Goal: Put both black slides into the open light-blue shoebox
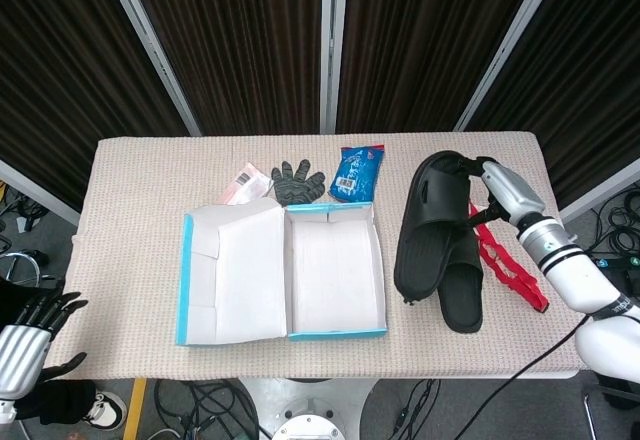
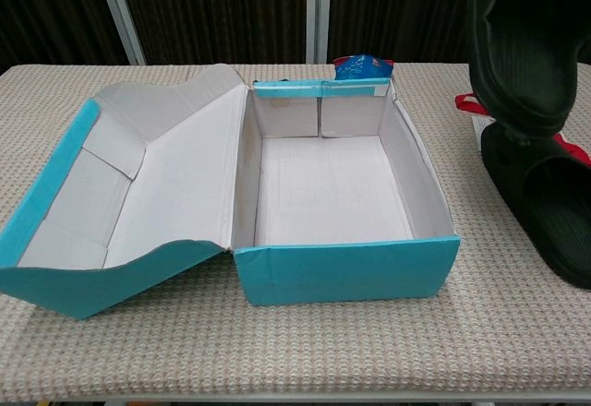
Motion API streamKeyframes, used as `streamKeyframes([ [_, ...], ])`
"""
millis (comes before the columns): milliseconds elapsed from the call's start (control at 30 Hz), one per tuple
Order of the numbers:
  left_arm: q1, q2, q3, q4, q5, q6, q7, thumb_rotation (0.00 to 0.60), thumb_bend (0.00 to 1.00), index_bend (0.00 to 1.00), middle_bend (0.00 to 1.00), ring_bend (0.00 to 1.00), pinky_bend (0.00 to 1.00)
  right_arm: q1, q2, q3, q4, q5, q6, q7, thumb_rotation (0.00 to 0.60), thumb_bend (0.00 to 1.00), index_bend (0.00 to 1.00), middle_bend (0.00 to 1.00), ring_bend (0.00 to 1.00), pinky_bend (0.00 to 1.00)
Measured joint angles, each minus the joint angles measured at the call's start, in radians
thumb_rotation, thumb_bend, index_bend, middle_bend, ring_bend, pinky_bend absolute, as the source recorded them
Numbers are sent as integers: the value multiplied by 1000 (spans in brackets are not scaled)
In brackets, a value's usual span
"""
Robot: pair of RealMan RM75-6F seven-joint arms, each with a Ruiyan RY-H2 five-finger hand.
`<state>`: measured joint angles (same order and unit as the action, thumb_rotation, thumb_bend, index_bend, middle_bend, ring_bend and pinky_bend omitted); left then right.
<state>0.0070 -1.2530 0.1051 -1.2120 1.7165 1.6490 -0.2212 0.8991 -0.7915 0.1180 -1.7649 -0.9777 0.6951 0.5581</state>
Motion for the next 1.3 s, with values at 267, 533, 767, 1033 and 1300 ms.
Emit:
streamKeyframes([
  [267, 0, 0, 0, 0, 0, 0, 0, 600, 142, 223, 171, 94, 151, -82, -96, 112, 16, -274, 16, 411, 600, 100, 571, 520, 173, 147],
  [533, 0, 0, 0, 0, 0, 0, 0, 600, 142, 223, 172, 94, 151, -71, -346, 146, 142, -446, 64, 555, 600, 62, 571, 520, 188, 197],
  [767, 0, 0, 0, 0, 0, 0, 0, 600, 142, 223, 172, 94, 150, -33, -523, 154, 272, -456, 95, 577, 600, 56, 572, 520, 188, 213],
  [1033, 0, 0, 0, 0, 0, 0, 0, 600, 142, 223, 172, 94, 149, 5, -650, 136, 386, -470, 98, 609, 600, 53, 572, 520, 188, 216],
  [1300, 0, 0, 0, 0, 0, 0, 0, 600, 142, 223, 172, 94, 149, 27, -715, 99, 472, -488, 78, 600, 600, 51, 572, 520, 188, 217],
])
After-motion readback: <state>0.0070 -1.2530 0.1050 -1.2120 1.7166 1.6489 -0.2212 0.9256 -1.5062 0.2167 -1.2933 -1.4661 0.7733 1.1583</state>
